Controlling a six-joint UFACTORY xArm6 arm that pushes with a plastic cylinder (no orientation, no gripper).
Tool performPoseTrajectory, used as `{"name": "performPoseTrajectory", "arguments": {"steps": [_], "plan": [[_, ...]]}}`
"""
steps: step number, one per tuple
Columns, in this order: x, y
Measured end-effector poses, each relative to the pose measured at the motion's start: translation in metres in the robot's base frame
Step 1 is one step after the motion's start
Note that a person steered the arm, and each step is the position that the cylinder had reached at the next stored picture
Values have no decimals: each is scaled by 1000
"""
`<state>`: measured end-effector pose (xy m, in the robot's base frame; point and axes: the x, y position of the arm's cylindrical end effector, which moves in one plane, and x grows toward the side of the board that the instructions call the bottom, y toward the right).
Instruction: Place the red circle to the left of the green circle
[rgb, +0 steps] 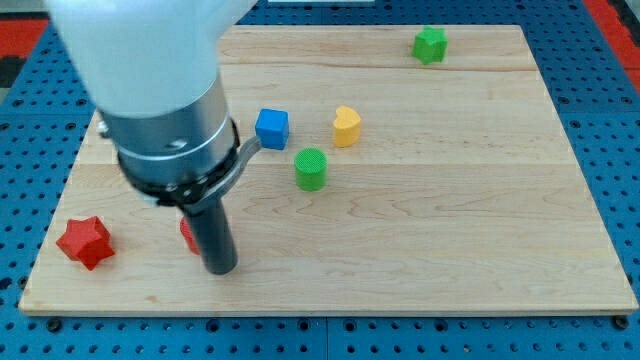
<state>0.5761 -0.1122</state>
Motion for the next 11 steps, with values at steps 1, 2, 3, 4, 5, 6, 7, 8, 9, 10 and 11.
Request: {"name": "performPoseTrajectory", "arguments": {"steps": [1, 2, 3, 4, 5, 6, 7, 8, 9, 10, 11], "plan": [[-7, -56], [-33, -49], [-53, -26], [-17, -36], [6, -8], [-17, 7], [-45, 2], [-50, -10], [-86, -20], [-59, -18], [-4, -42]]}}
